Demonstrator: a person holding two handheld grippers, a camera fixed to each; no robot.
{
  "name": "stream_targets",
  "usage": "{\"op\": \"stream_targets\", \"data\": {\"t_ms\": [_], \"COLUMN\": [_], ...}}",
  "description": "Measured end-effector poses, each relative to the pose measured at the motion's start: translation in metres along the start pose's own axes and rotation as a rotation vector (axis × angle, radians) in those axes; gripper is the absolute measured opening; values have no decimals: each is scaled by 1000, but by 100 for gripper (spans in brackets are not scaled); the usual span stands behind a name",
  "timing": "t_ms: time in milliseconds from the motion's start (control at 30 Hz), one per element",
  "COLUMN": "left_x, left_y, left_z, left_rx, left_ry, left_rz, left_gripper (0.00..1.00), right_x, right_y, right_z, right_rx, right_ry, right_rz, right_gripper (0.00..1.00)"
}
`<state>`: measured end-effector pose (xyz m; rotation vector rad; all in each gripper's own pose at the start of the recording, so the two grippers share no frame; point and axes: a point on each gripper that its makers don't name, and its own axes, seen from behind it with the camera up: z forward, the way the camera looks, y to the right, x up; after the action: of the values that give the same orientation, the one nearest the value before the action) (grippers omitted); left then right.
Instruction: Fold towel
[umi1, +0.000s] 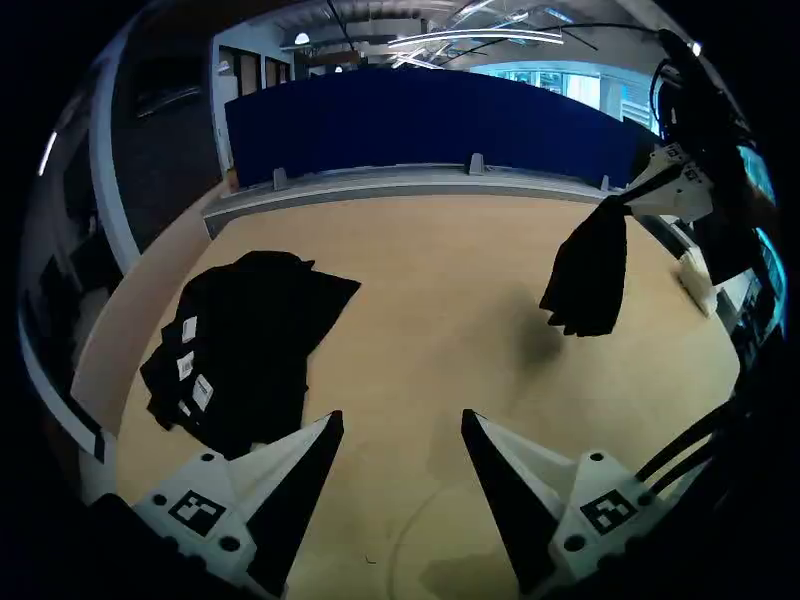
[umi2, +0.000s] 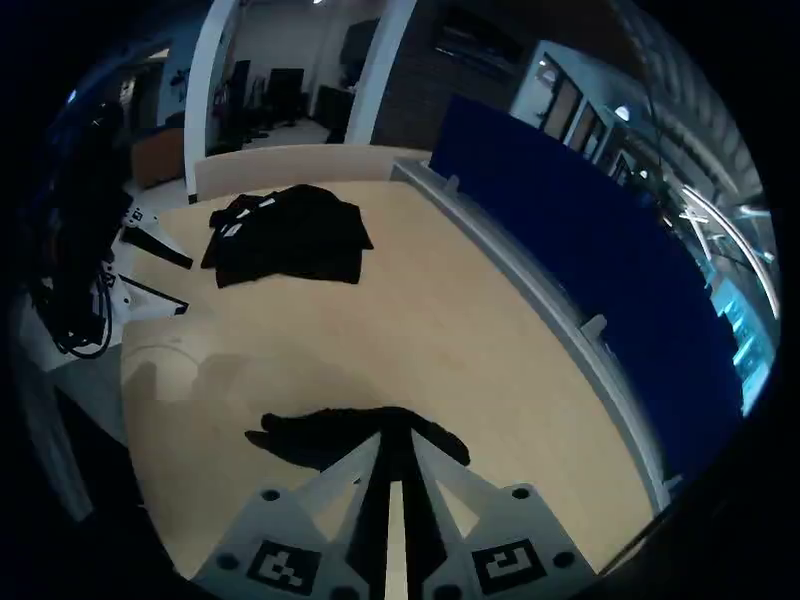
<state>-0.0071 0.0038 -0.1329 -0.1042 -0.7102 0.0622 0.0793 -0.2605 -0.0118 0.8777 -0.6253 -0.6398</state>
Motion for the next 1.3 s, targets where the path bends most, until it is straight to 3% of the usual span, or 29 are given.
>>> {"op": "stream_targets", "data": {"t_ms": [400,700,1000,1300], "left_x": [6,12,18,23], "left_y": [7,12,25,42], "left_z": [5,11,20,30], "left_rx": [-22,-24,-27,-29], "left_ry": [-1,-6,-13,-29], "left_rz": [20,43,54,63], "left_gripper": [87,87,87,87], "right_x": [-9,-38,-86,-153], "right_y": [23,51,102,175], "right_z": [-12,-39,-83,-140], "right_rx": [-35,-77,-149,-245], "right_ry": [7,3,-11,-59], "right_rz": [43,92,157,190], "right_gripper": [6,6,6,6]}}
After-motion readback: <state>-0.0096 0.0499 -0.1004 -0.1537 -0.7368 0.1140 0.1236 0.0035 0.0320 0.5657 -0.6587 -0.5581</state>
